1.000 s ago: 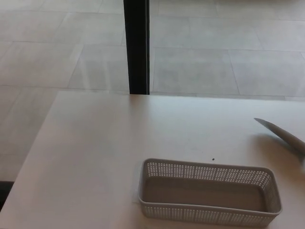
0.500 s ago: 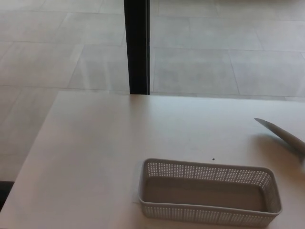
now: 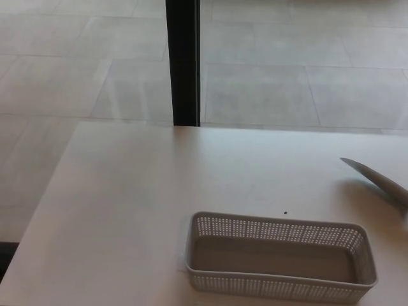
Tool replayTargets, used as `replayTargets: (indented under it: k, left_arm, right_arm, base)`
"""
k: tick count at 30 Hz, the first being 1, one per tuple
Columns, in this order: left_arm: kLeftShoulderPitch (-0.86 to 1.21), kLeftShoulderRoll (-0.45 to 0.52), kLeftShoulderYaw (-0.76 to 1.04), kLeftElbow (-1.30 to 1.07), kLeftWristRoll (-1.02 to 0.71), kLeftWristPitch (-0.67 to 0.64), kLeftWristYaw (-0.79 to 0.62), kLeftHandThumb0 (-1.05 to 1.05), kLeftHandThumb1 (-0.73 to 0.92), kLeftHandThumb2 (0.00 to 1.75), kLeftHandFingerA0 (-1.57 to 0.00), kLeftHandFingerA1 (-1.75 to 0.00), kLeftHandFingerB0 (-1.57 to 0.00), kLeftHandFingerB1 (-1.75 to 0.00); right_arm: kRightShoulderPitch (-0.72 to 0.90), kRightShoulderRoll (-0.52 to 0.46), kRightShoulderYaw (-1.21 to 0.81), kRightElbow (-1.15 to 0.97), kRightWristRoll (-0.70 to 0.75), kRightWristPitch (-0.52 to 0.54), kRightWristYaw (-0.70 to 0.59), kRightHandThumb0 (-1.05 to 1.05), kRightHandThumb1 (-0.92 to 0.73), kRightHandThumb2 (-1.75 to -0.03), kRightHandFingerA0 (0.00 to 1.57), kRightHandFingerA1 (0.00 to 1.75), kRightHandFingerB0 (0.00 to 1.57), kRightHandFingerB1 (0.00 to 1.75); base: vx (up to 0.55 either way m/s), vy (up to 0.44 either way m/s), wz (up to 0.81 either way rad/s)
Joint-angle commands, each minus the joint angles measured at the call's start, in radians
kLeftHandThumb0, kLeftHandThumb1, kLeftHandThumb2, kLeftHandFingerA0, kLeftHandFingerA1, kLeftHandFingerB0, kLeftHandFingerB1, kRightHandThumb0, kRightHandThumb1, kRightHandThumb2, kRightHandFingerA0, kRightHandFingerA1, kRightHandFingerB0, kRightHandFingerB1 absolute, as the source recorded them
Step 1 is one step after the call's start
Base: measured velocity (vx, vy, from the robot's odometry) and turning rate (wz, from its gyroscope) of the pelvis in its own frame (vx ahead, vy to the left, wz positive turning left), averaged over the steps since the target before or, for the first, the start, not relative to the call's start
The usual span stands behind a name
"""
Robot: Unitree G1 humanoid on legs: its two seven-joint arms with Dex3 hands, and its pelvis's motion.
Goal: A garden tool is kept on the righthand side and a container is kept on the lefthand side on a desk infront of the robot. the robot uses its right hand to pick up the garden tool and makes a scooping motion inside the container
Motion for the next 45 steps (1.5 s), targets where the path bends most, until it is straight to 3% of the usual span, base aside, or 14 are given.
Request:
replayTargets:
  k: [1, 10, 11, 13, 23, 24, 28, 29, 31, 33, 34, 35, 37, 45]
  left_arm:
    - [0.011, 0.024, 0.006, 0.004, -0.007, -0.012, -0.006, -0.24, -0.01, 0.91, -0.85, -0.9, -0.78, -0.85]
    - [0.005, 0.013, 0.007, 0.004, -0.009, -0.011, -0.003, -0.24, -0.01, 0.91, -0.85, -0.9, -0.78, -0.85]
    - [-0.053, -0.004, 0.191, -0.053, -0.194, -0.115, 0.015, -0.22, -0.1, 0.89, -1.2, -1.18, -1.11, -1.12]
    - [-0.112, -0.01, 0.302, -0.105, -0.297, -0.169, 0.02, -1.05, 0.07, 1.38, -0.88, -1.51, -0.69, -1.55]
    - [-0.14, -0.027, 0.366, -0.162, -0.288, -0.168, 0.001, -1.05, 0.03, 1.33, -0.98, -1.44, -0.8, -1.47]
    - [-0.122, -0.035, 0.367, -0.164, -0.278, -0.175, 0.0, -1.05, 0.07, 1.37, -0.99, -1.44, -0.83, -1.44]
    - [-0.103, -0.038, 0.381, -0.13, -0.261, -0.149, 0.008, -1.05, 0.02, 1.44, -0.96, -1.43, -0.9, -1.37]
    - [-0.1, -0.041, 0.391, -0.113, -0.263, -0.151, 0.005, -0.23, -0.07, 0.9, -1.18, -1.18, -1.14, -1.14]
    - [-0.094, -0.044, 0.4, -0.111, -0.263, -0.148, 0.0, -0.23, -0.11, 0.88, -1.18, -1.18, -1.13, -1.13]
    - [-0.09, -0.046, 0.4, -0.115, -0.253, -0.141, 0.005, -0.23, -0.09, 0.89, -1.17, -1.17, -1.09, -1.12]
    - [-0.081, -0.044, 0.396, -0.119, -0.245, -0.144, 0.002, -1.05, -0.07, 1.49, -0.9, -1.45, -0.89, -1.39]
    - [-0.079, -0.049, 0.399, -0.125, -0.245, -0.146, 0.004, -0.24, -0.1, 0.9, -1.17, -1.18, -1.05, -1.11]
    - [-0.079, -0.053, 0.4, -0.114, -0.244, -0.143, 0.006, -1.05, -0.06, 1.47, -0.9, -1.43, -0.96, -1.43]
    - [-0.082, -0.053, 0.378, -0.1, -0.224, -0.154, 0.01, -1.05, -0.06, 1.46, -0.92, -1.41, -0.95, -1.32]
  right_arm:
    - [0.011, 0.001, 0.0, -0.005, 0.02, 0.005, -0.013, -1.05, -0.92, -0.83, 0.0, 0.0, 0.0, 0.37]
    - [-0.002, -0.012, 0.007, -0.003, 0.023, 0.009, -0.014, -1.05, -0.92, -0.83, 0.0, 0.0, 0.0, 0.37]
    - [-0.277, 0.054, 0.45, -0.24, -0.203, -0.144, 0.241, -0.92, -0.64, -1.09, 0.01, 0.14, 0.01, 0.16]
    - [-0.389, 0.078, 0.649, -0.354, -0.299, -0.197, 0.34, -0.94, -0.66, -1.1, 0.01, 0.13, 0.0, 0.14]
    - [-0.446, 0.039, 0.696, -0.378, -0.26, -0.151, 0.311, -0.9, -0.62, -1.08, 0.03, 0.15, 0.03, 0.18]
    - [-0.468, 0.033, 0.717, -0.375, -0.266, -0.151, 0.313, -0.93, -0.81, -0.65, 0.0, 0.3, 0.0, 0.27]
    - [-0.524, 0.02, 0.794, -0.365, -0.294, -0.14, 0.337, -0.85, -0.62, -1.07, 0.02, 0.22, 0.01, 0.19]
    - [-0.544, 0.02, 0.83, -0.357, -0.312, -0.118, 0.348, -0.89, -0.63, -1.08, 0.03, 0.17, 0.03, 0.17]
    - [-0.56, 0.018, 0.862, -0.35, -0.321, -0.104, 0.352, -0.93, -0.82, -0.65, 0.0, 0.31, 0.0, 0.26]
    - [-0.592, 0.026, 0.909, -0.301, -0.342, -0.114, 0.348, -0.87, -0.6, -1.06, 0.02, 0.23, 0.02, 0.2]
    - [-0.6, 0.036, 0.931, -0.282, -0.35, -0.113, 0.348, -0.92, -0.64, -1.06, 0.04, 0.21, 0.07, 0.17]
    - [-0.618, 0.042, 0.975, -0.259, -0.38, -0.089, 0.357, -0.9, -0.63, -1.07, 0.02, 0.21, 0.06, 0.19]
    - [-0.626, 0.044, 1.015, -0.233, -0.398, -0.088, 0.359, -0.93, -0.64, -1.08, 0.04, 0.18, 0.08, 0.17]
    - [-0.707, 0.062, 1.204, -0.087, -0.514, -0.07, 0.376, -0.97, -0.65, -1.08, 0.05, 0.11, 0.1, 0.18]
  base:
    - [0.0, 0.0, 0.0]
    - [0.0, 0.0, 0.0]
    - [0.0, 0.0, 0.0]
    - [0.0, 0.0, 0.0]
    - [0.0, 0.0, 0.0]
    - [0.0, 0.0, 0.0]
    - [0.0, 0.0, 0.0]
    - [0.0, 0.0, 0.0]
    - [0.0, 0.0, 0.0]
    - [0.0, 0.0, 0.0]
    - [0.0, 0.0, 0.0]
    - [0.0, 0.0, 0.0]
    - [0.0, 0.0, 0.0]
    - [0.0, 0.0, 0.0]
